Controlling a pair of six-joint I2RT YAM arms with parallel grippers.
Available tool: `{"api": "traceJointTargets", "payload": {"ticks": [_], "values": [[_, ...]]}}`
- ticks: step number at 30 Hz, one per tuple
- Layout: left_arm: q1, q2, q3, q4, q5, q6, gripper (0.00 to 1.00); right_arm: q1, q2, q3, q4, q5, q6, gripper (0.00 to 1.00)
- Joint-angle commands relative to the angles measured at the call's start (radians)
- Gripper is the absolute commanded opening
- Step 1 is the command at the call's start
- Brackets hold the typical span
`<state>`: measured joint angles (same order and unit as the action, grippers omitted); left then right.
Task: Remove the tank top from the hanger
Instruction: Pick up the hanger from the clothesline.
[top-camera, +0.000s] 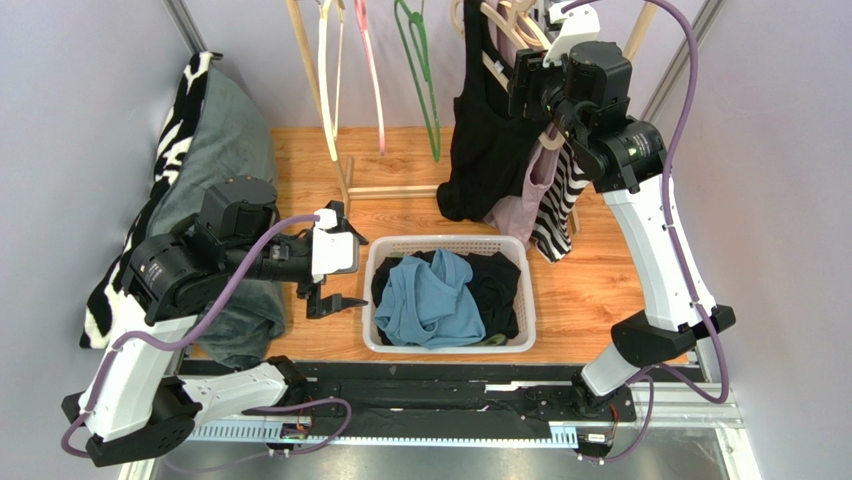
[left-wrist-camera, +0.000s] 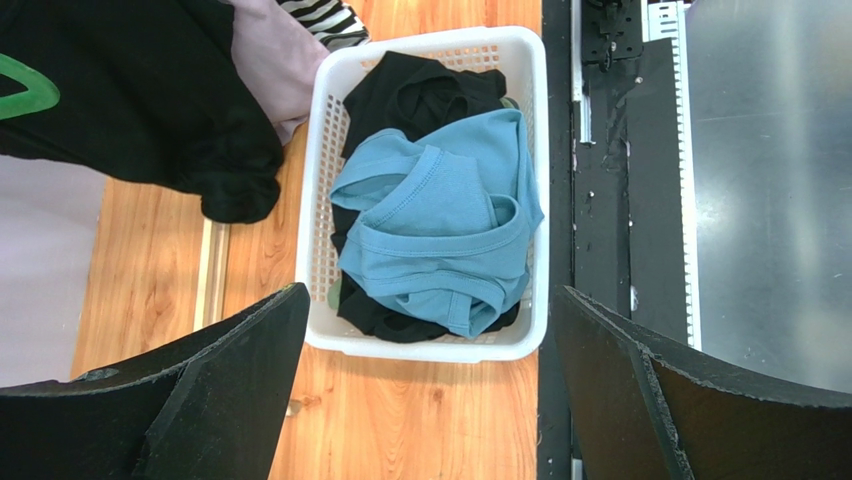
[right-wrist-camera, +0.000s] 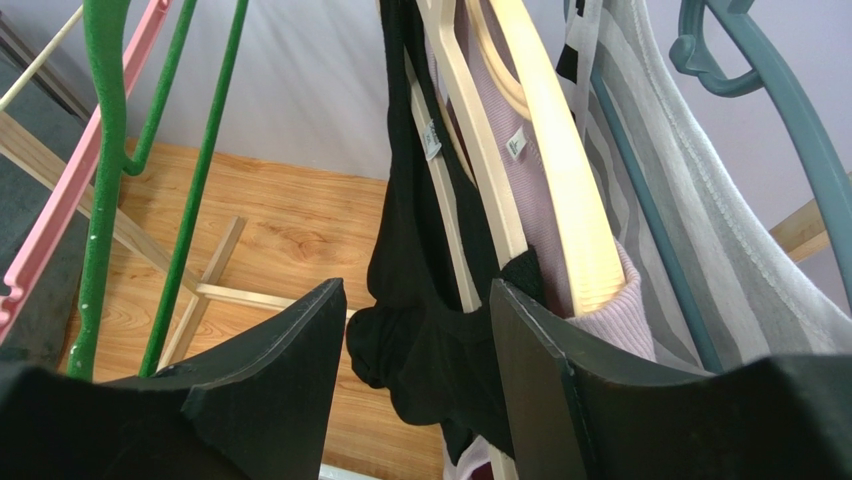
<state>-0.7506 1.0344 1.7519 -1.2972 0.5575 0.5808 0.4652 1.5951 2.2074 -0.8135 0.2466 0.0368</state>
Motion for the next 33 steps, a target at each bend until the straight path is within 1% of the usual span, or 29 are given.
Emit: {"api": "traceJointTargets", "payload": {"ticks": [1, 7, 10, 11, 13, 19, 20, 21, 25, 28, 29, 31, 32, 33], "values": [[0.007, -0.005, -0.003, 0.019, 0.039, -0.006, 0.99, -0.022, -0.038, 0.037, 0.033, -0.015, -0.008, 0.61], [0.008, -0.002, -0.011, 0.019, 0.048, -0.004, 0.99, -0.049, -0.044, 0.051, 0.028, -0.053, 0.000, 0.62], [0.008, 0.003, -0.011, 0.019, 0.054, -0.004, 0.99, -0.072, -0.047, 0.061, 0.027, -0.110, 0.032, 0.62], [0.010, 0.003, -0.011, 0.016, 0.056, -0.004, 0.99, -0.080, -0.052, 0.064, 0.028, -0.160, 0.043, 0.62], [0.008, 0.006, -0.009, 0.018, 0.059, -0.003, 0.99, -0.108, -0.053, 0.061, 0.040, -0.208, 0.075, 0.63], [0.010, 0.007, -0.006, 0.016, 0.059, -0.001, 0.99, -0.146, -0.041, 0.046, 0.042, -0.231, 0.094, 0.63], [0.010, 0.007, -0.008, 0.015, 0.059, -0.001, 0.99, -0.149, -0.041, 0.040, 0.040, -0.231, 0.097, 0.63], [0.008, 0.006, -0.008, 0.015, 0.061, 0.001, 0.99, -0.149, -0.040, 0.031, 0.042, -0.263, 0.097, 0.63], [0.008, 0.007, -0.005, 0.013, 0.061, 0.001, 0.99, -0.154, -0.035, 0.011, 0.036, -0.274, 0.098, 0.62], [0.008, 0.009, -0.003, 0.015, 0.064, 0.002, 0.99, -0.152, -0.023, 0.005, 0.013, -0.271, 0.094, 0.59], [0.008, 0.010, 0.000, 0.013, 0.062, 0.001, 0.99, -0.152, -0.021, 0.002, 0.007, -0.264, 0.091, 0.56], [0.008, 0.010, 0.001, 0.013, 0.065, 0.002, 0.99, -0.148, -0.021, -0.015, -0.009, -0.256, 0.069, 0.54], [0.010, 0.012, 0.001, 0.013, 0.068, 0.001, 0.99, -0.139, -0.027, -0.023, -0.012, -0.248, 0.060, 0.51], [0.010, 0.012, 0.004, 0.012, 0.068, -0.001, 0.99, -0.131, -0.032, -0.031, -0.010, -0.207, 0.049, 0.50]]}}
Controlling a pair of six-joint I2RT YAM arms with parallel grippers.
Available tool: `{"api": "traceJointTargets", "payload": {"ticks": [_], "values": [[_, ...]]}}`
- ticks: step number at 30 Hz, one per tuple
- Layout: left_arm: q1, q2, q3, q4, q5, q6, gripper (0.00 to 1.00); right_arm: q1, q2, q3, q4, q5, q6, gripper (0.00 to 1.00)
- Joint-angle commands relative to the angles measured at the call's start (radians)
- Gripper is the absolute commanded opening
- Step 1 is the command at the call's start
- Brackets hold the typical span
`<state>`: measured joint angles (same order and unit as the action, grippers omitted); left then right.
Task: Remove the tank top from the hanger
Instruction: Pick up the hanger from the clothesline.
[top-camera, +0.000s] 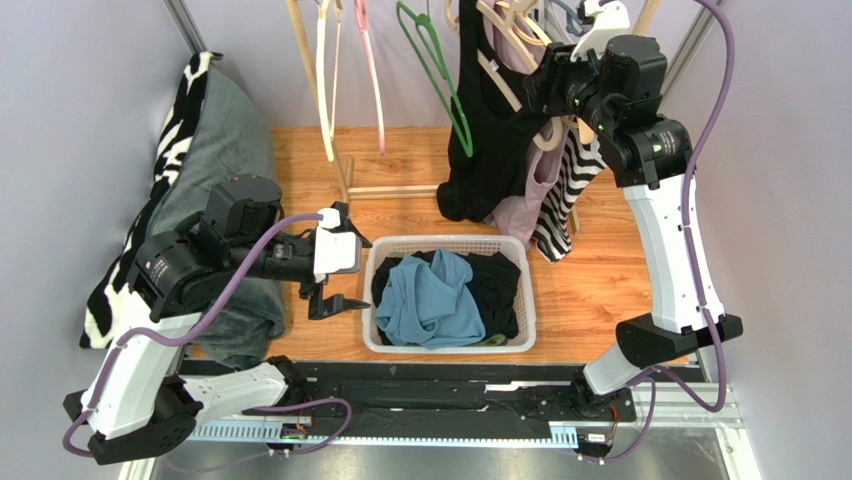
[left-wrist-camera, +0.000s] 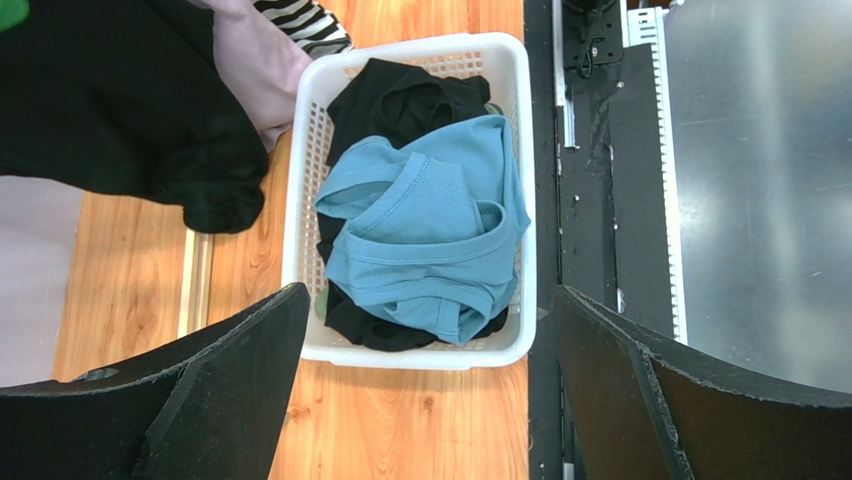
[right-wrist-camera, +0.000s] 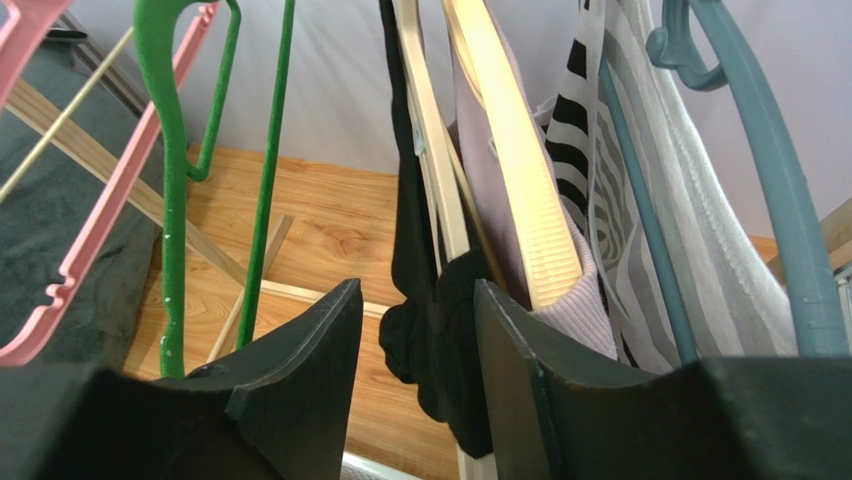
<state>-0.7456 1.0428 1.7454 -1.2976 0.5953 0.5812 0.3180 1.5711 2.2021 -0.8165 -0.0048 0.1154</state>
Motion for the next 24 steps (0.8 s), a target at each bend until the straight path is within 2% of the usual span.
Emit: {"api": "traceJointTargets", "payload": {"ticks": [1, 2, 5, 10, 18, 22, 24], "values": [[0.003, 0.005, 0.011, 0.012, 0.034, -0.001, 0.99, 0.039, -0.011, -0.037, -0.006, 0.055, -0.052, 0.47], [0.005, 0.006, 0.016, 0.012, 0.035, -0.003, 0.99, 0.052, -0.011, -0.041, -0.004, 0.083, -0.065, 0.43], [0.003, 0.013, 0.026, 0.012, 0.040, -0.004, 0.99, 0.111, 0.009, -0.035, -0.010, 0.161, -0.112, 0.39], [0.005, 0.013, 0.032, 0.008, 0.041, -0.003, 0.99, 0.206, 0.041, -0.035, -0.015, 0.256, -0.200, 0.41], [0.005, -0.003, 0.016, 0.008, 0.032, 0.000, 0.99, 0.214, 0.047, -0.042, 0.022, 0.299, -0.203, 0.36], [0.005, -0.007, 0.011, 0.006, 0.034, 0.000, 0.99, 0.214, 0.037, -0.056, 0.028, 0.325, -0.204, 0.44], [0.005, -0.006, 0.009, 0.008, 0.035, -0.003, 0.99, 0.213, 0.030, -0.061, 0.033, 0.325, -0.203, 0.52]]}}
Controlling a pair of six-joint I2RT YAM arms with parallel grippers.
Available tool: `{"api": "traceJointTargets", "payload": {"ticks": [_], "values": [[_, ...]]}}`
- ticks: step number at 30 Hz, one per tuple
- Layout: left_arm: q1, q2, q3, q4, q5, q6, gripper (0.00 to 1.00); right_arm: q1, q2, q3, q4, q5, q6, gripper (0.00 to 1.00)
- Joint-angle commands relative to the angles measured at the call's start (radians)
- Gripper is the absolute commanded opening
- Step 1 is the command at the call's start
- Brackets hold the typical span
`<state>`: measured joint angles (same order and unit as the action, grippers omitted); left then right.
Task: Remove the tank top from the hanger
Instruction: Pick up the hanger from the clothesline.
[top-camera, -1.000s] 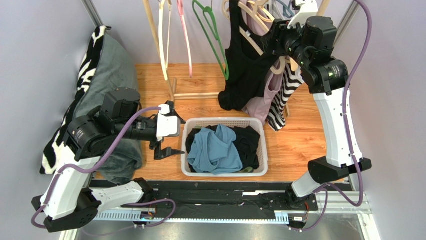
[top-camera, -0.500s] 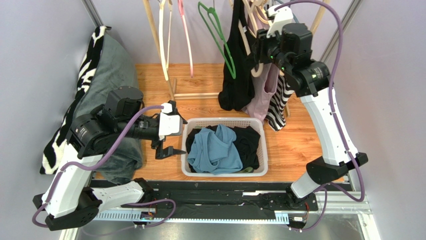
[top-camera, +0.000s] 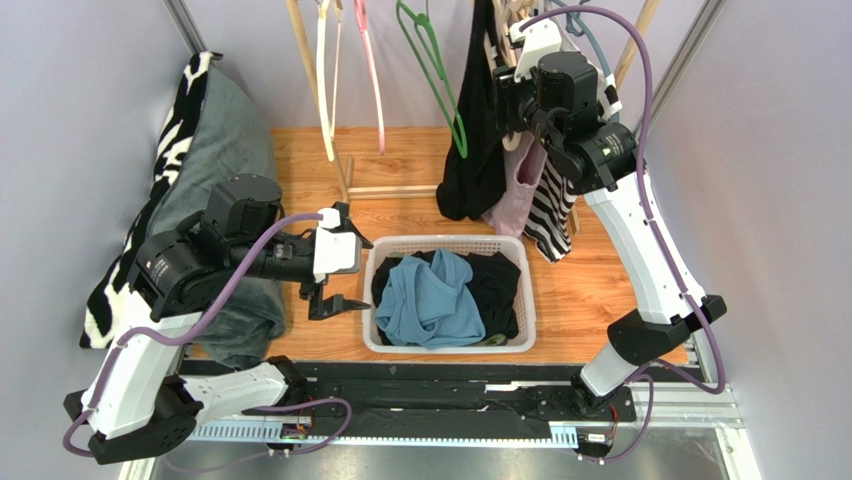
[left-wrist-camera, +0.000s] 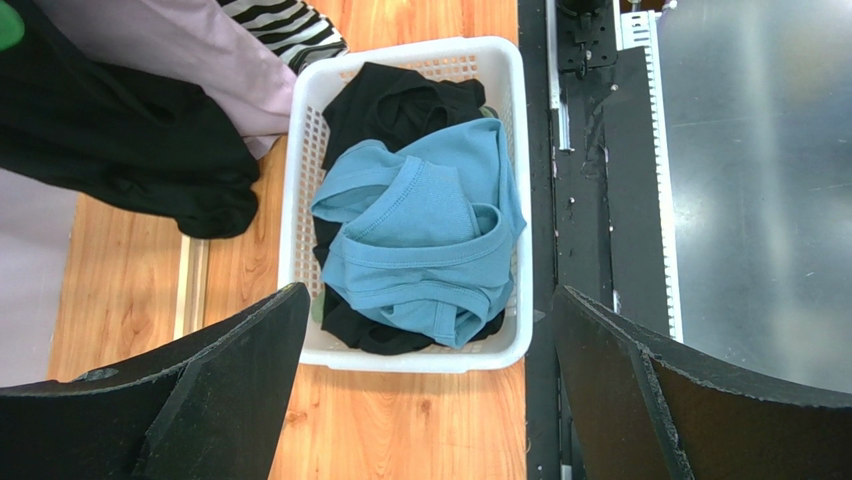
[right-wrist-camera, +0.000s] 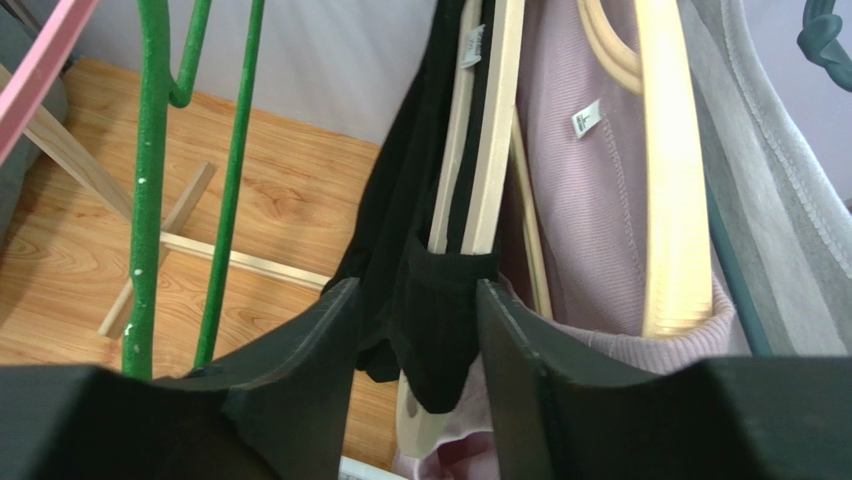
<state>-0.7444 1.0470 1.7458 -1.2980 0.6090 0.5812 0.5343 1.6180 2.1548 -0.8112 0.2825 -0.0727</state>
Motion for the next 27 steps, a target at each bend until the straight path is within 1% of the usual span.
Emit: {"api": "traceJointTargets", "payload": {"ticks": [1, 3, 8, 10, 13, 15, 20, 27], "values": [[0.005, -0.013, 0.008, 0.009, 0.023, -0.003, 0.99, -0.002, -0.018, -0.013, 0.030, 0.040, -0.015, 0.54], [0.007, -0.013, 0.008, 0.009, 0.028, -0.004, 0.99, -0.002, -0.018, -0.001, 0.035, 0.041, -0.015, 0.58], [0.011, -0.018, 0.006, 0.009, 0.029, -0.006, 0.99, -0.002, 0.000, 0.057, 0.030, 0.043, -0.006, 0.61], [0.013, -0.018, 0.004, 0.009, 0.029, -0.006, 0.99, -0.010, 0.006, 0.066, 0.029, 0.050, -0.006, 0.61], [0.013, -0.022, -0.002, 0.009, 0.034, -0.006, 0.99, -0.037, 0.010, 0.077, 0.017, 0.050, 0.005, 0.65], [0.013, -0.024, -0.008, 0.009, 0.037, -0.006, 0.99, -0.056, 0.002, 0.076, 0.017, 0.024, 0.022, 0.68], [0.014, -0.022, -0.014, 0.011, 0.043, -0.006, 0.99, -0.114, -0.026, 0.073, 0.020, -0.074, 0.066, 0.72], [0.019, -0.022, -0.012, 0.011, 0.052, -0.009, 0.99, -0.163, -0.037, 0.056, 0.032, -0.175, 0.126, 0.74]]}}
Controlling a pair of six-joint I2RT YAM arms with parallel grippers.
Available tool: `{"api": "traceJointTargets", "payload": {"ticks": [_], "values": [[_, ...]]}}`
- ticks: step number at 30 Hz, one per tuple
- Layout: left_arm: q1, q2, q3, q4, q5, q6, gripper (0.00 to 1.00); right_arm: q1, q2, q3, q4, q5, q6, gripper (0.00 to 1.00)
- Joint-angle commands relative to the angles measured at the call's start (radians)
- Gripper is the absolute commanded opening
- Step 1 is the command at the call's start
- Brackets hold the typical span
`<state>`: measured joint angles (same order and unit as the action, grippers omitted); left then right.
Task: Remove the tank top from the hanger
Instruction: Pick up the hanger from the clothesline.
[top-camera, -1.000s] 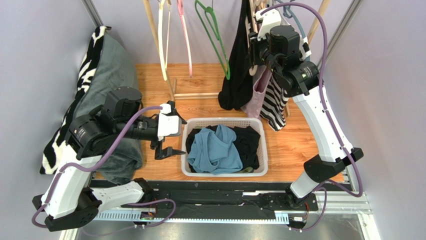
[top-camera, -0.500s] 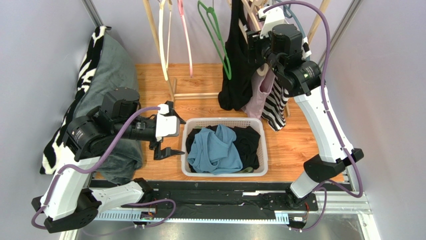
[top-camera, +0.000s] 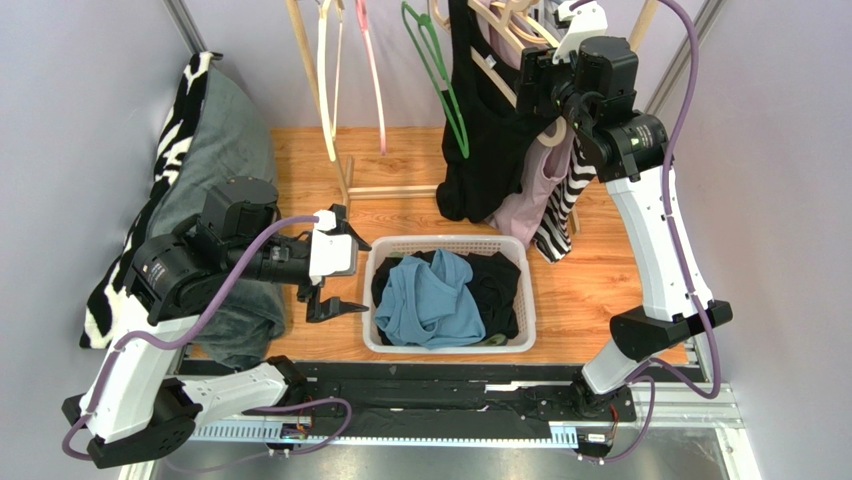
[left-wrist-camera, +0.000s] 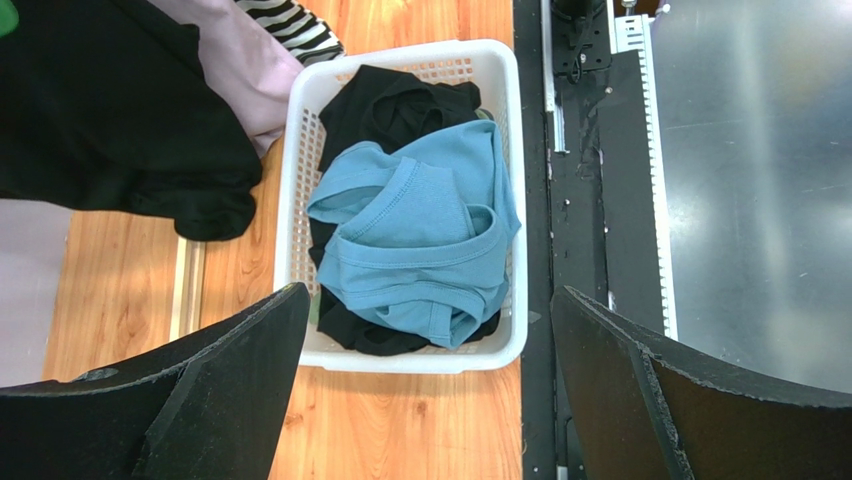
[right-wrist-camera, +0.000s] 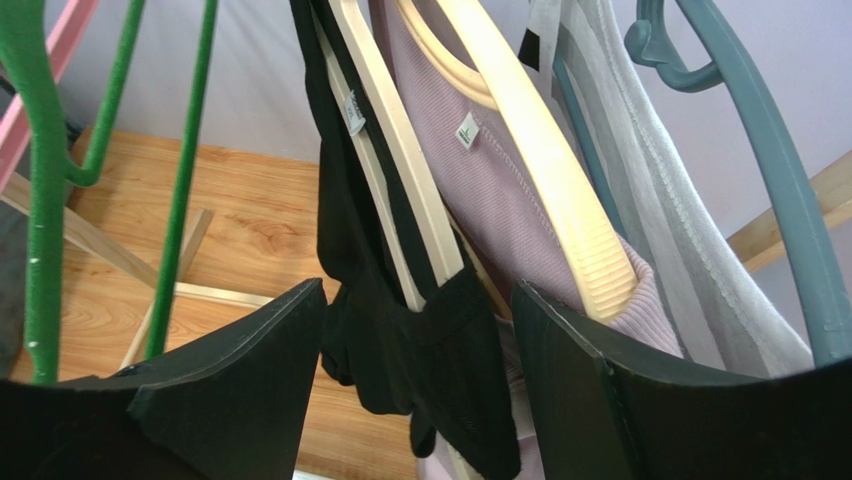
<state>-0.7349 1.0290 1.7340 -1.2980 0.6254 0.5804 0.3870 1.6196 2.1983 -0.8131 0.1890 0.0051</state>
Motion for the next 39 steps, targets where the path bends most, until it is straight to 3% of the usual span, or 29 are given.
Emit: {"api": "traceJointTargets", "payload": {"ticks": [1, 6, 9, 12, 21, 25, 39], "values": [[0.009, -0.006, -0.002, 0.011, 0.039, -0.008, 0.99, -0.016, -0.037, 0.011, 0.035, -0.088, 0.053, 0.73], [0.011, -0.001, 0.010, 0.012, 0.039, -0.008, 0.99, -0.016, -0.014, -0.017, 0.017, -0.152, 0.076, 0.69], [0.011, 0.003, 0.015, 0.012, 0.042, -0.010, 0.99, -0.013, -0.012, -0.037, 0.017, -0.172, 0.079, 0.54], [0.011, 0.008, 0.015, 0.014, 0.043, -0.010, 0.99, 0.004, -0.004, -0.034, 0.022, -0.152, 0.067, 0.26], [0.009, 0.013, 0.027, 0.012, 0.042, -0.011, 0.99, 0.182, 0.062, 0.028, 0.090, 0.073, -0.126, 0.00], [0.011, 0.017, 0.032, 0.014, 0.040, -0.011, 0.99, 0.237, 0.092, 0.072, 0.143, 0.156, -0.143, 0.00], [0.011, 0.014, 0.045, 0.009, 0.040, -0.008, 0.99, 0.391, 0.292, 0.250, 0.141, 0.233, -0.171, 0.00]]}}
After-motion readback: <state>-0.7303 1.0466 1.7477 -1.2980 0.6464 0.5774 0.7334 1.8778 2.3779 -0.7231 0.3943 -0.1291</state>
